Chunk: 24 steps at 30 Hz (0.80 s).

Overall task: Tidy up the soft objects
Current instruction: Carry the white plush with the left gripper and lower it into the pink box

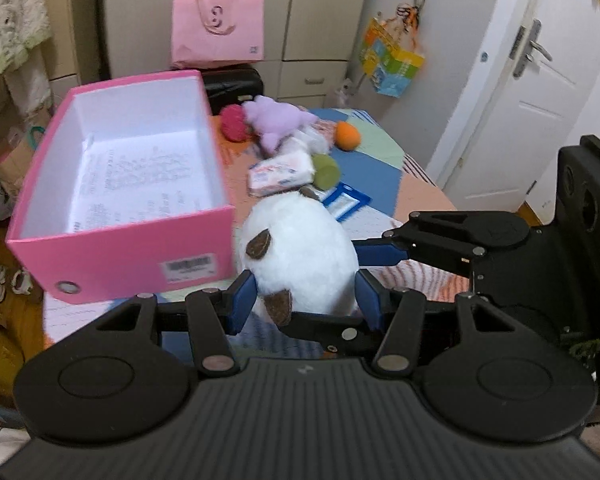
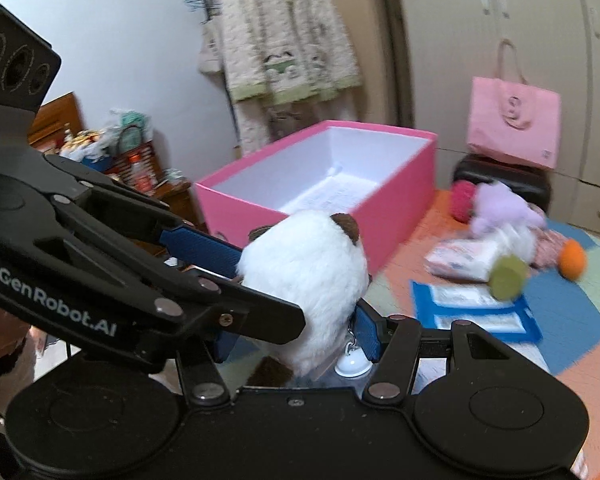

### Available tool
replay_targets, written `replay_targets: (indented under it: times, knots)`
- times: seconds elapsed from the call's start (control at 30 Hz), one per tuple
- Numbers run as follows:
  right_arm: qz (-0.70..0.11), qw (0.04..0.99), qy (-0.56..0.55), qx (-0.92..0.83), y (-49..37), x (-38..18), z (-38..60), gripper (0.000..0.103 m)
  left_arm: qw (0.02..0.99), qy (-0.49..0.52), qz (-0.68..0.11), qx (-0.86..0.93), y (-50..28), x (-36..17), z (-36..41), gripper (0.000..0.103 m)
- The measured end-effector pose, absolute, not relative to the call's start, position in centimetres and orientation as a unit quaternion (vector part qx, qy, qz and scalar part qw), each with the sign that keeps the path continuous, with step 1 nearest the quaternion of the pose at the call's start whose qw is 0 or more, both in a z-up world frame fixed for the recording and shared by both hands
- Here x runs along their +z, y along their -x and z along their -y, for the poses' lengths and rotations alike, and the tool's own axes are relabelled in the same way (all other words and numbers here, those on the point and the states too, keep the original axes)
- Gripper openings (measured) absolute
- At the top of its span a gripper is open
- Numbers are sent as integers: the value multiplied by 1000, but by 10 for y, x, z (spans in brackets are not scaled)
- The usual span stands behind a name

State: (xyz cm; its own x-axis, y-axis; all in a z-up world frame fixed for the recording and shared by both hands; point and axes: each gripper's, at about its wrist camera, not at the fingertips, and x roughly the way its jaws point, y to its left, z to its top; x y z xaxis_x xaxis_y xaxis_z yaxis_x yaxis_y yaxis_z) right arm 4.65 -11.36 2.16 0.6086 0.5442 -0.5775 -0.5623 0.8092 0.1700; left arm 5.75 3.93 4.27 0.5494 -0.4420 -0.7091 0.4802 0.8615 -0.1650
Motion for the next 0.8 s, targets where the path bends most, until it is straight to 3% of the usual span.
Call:
replay_targets:
  times: [0.57,0.8]
  knots:
    - [-286,902,3,324,-143,69,59,64,909,39,-334,-245,-136,87,-110,52]
    - [-308,898,-6,315,-205,56,53,64,910,54,-343,-228,-199,74,-113,52]
